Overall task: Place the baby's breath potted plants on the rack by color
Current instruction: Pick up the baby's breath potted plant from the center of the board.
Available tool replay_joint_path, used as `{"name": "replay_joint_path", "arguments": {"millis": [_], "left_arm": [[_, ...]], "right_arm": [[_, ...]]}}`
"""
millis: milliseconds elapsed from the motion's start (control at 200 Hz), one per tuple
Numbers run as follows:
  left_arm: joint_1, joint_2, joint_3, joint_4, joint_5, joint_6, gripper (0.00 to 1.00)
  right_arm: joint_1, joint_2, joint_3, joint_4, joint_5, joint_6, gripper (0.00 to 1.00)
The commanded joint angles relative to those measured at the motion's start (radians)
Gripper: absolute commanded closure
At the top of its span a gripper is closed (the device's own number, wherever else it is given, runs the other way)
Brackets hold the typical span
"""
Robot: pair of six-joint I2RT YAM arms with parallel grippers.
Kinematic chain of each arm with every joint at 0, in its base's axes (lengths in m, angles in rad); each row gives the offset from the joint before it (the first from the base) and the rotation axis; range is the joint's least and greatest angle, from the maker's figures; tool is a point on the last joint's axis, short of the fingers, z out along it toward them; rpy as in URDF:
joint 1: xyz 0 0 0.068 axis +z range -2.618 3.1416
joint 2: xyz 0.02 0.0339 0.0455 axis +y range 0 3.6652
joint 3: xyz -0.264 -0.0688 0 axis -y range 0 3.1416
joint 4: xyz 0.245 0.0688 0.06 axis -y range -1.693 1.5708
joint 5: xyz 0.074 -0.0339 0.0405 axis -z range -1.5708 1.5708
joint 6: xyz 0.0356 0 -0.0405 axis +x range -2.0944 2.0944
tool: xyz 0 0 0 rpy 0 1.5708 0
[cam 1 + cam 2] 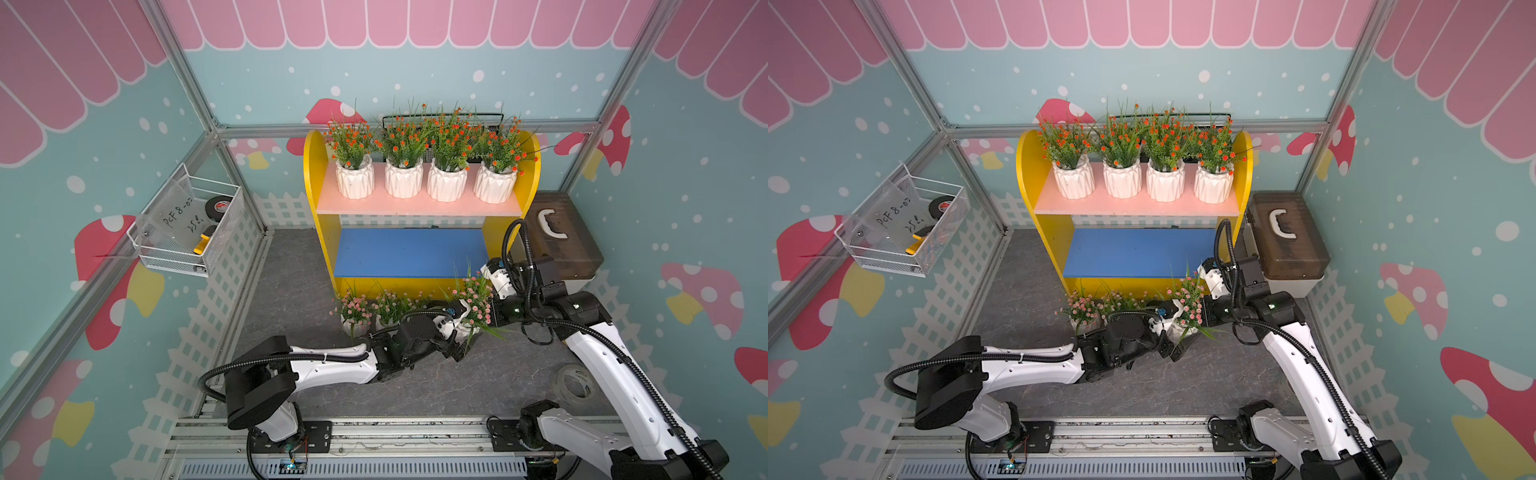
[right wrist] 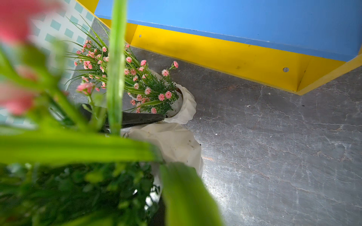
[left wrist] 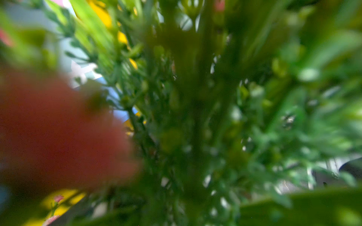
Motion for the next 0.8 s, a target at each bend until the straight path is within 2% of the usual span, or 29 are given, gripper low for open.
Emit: {"name": "replay_joint_path", "arguments": {"millis": [0,155,360,680,795], "left_arm": [[-0.007,0.02,0.032,0.006,-0.023,0.015,0.03],[-0.009,0.02,0.042,-0.009,-0.031,0.021,0.16],[-0.008,0.016,0.046,0.0,-0.044,0.017,0.25],[0.001,-0.016,0.038,-0.019,-0.063,0.021,0.28],[0.006,-0.041,0.016,-0.017,-0.072,0.021,0.28]], "right_arm": [[0.005,-0.029,0.011,0.042,-0.047,-0.021,1.0],[0.005,-0.027,-0.007,0.047,-0.027,-0.026,1.0],[0.005,-0.029,-0.04,0.075,-0.009,-0.022,0.93],[-0.022,-0.057,-0.049,0.087,0.021,-0.02,0.77],[-0.045,-0.074,-0.038,0.078,0.031,-0.027,0.74]]}}
